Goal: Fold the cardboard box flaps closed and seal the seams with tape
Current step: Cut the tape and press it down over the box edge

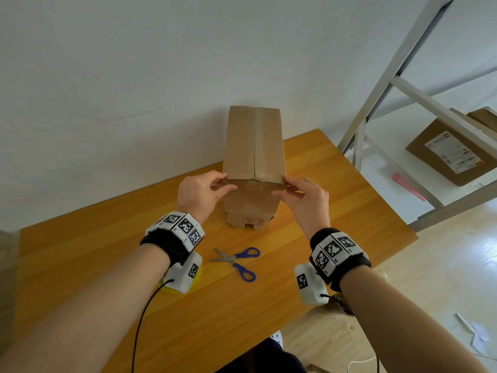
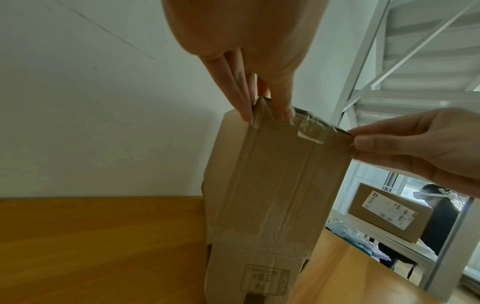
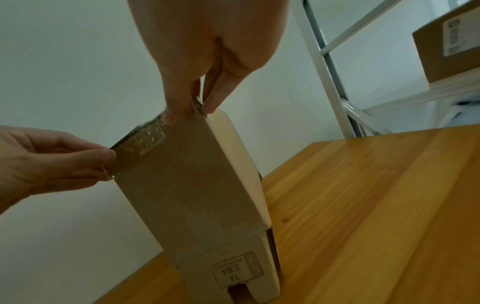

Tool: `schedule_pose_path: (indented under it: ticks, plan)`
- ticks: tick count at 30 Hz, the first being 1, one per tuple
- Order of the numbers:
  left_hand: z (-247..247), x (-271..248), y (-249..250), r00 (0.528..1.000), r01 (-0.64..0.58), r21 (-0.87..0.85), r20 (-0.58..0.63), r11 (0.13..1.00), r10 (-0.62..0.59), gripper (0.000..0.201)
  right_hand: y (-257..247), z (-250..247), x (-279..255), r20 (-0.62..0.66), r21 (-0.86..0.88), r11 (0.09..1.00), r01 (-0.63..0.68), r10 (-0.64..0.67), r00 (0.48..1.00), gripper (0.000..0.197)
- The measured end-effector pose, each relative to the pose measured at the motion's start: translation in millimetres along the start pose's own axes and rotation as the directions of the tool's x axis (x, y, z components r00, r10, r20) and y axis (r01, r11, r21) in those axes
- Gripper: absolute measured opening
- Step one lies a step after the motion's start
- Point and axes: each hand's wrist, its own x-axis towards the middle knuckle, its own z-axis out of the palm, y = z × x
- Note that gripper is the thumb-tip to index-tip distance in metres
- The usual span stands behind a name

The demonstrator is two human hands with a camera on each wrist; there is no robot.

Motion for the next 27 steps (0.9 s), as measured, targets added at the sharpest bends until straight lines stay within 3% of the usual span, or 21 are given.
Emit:
schedule_pose_path:
  ticks: [3,5,8,12,19,24,27]
  plan:
    - [2,0,2,1.000,0.004,0.014,-0.014,1.000,-0.003,0.031,-1,-1,1,-0.050,-0.031,0.999,0.032,-0.033,0.998,0.025]
    - [2,1,5,0.998,0.059,0.019,-0.027,0.998,-0.058,0.033,-5,-2,4,-0.013,-0.033,0.999,-0.020,0.020,1.000,0.031]
    - [-1,-2,7,0.983,0.183,-0.008,0.001,0.983,-0.183,0.051,-9,-6,7,0.065,0.014,0.992,-0.122,0.121,0.990,0.045]
    - [2,-11,5,0.964,0.260,0.043,0.052,0.965,-0.262,0.070,-5,-7,11,0.118,0.004,0.993,-0.122,0.121,0.986,0.038]
    - [21,-24,15,0.869,0.470,0.039,0.153,0.882,-0.470,0.090,13,-2,28,0.343,0.074,0.948,-0.309,0.267,0.901,0.058]
    - [34,-26,31,0.842,0.533,-0.007,0.098,0.846,-0.530,0.087,17,3,31,0.420,0.132,0.934,-0.333,0.251,0.872,0.043]
    - [37,-26,38,0.821,0.570,-0.073,0.065,0.818,-0.567,0.104,12,1,32,0.432,0.162,0.933,-0.321,0.226,0.873,0.043]
